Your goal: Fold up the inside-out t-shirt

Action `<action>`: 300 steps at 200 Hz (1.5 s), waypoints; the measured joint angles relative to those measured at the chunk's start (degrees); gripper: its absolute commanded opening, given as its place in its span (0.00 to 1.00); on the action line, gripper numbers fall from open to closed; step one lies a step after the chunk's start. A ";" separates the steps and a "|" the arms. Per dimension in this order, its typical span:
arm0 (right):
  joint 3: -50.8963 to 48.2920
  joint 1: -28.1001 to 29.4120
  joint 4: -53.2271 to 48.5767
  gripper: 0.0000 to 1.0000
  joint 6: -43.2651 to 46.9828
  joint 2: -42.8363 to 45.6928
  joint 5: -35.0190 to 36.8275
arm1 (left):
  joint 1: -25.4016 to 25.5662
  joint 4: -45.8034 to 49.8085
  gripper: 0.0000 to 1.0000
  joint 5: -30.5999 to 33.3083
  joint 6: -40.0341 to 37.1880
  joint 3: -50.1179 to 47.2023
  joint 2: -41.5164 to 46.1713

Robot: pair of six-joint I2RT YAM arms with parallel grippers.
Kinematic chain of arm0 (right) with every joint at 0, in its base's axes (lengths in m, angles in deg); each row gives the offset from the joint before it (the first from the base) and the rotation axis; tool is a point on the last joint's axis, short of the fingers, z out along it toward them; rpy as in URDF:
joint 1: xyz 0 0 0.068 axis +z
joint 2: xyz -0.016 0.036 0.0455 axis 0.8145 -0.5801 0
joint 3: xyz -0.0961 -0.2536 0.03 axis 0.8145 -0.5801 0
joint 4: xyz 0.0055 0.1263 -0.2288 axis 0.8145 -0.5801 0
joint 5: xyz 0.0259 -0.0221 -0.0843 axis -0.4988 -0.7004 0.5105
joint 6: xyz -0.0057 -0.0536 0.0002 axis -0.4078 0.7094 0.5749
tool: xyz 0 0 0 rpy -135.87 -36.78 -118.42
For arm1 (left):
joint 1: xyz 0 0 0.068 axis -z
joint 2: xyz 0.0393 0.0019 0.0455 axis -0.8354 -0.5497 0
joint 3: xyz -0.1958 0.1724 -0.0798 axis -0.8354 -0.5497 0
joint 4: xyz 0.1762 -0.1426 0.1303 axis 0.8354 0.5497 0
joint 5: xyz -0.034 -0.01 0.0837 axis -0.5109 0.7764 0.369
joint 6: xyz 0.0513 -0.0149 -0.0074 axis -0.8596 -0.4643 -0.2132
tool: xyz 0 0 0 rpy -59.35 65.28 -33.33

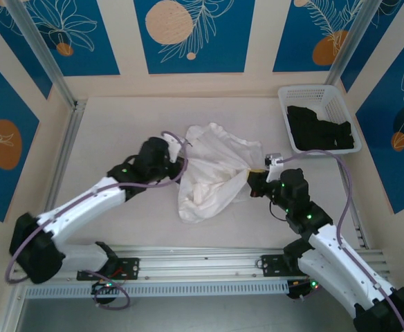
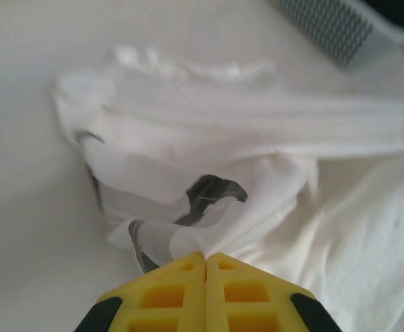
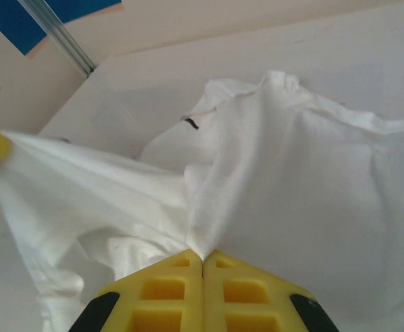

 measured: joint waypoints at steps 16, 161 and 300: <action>-0.94 0.00 0.00 0.00 0.15 0.68 0.28 | -1.92 0.15 0.00 0.02 0.00 0.63 2.86; 0.17 0.04 -8.96 0.00 2.40 15.98 6.54 | -14.69 4.52 0.00 2.69 5.49 3.80 9.84; -10.25 6.03 0.00 0.34 -3.67 -4.22 -1.44 | -18.88 -0.94 0.00 -6.01 8.98 -5.11 5.73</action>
